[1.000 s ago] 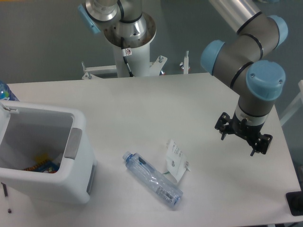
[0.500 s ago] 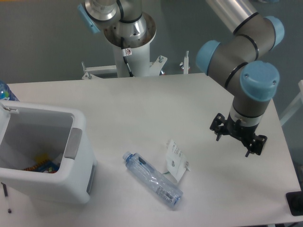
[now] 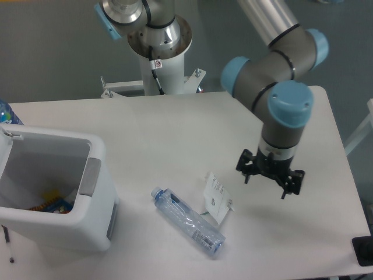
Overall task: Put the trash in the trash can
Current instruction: 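Move the open gripper down over the white paper piece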
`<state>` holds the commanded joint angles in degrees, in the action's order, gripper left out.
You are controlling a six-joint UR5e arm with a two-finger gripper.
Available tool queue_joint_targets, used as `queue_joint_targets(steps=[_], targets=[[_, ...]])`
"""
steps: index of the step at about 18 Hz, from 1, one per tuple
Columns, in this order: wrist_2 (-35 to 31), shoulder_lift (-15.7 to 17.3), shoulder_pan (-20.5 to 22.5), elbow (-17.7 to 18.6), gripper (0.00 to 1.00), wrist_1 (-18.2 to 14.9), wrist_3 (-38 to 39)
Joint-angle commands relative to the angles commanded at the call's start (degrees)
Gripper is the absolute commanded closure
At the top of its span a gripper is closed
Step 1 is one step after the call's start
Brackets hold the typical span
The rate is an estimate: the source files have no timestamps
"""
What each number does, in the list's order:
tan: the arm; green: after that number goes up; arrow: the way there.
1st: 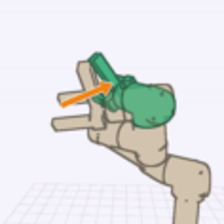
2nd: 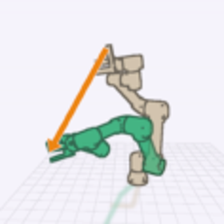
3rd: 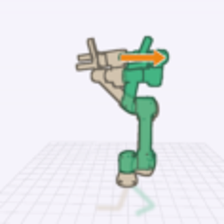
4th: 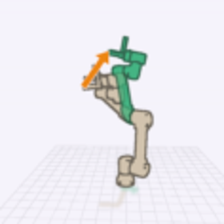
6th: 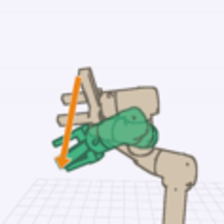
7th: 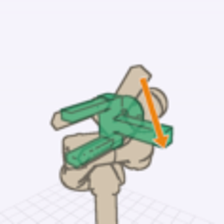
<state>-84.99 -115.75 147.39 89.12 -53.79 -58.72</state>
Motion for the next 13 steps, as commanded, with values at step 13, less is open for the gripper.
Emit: queue_joint_targets(steps=[13], targets=[[0.3,-0.1,-6.7,9.3,0.00,6.2,4.8]])
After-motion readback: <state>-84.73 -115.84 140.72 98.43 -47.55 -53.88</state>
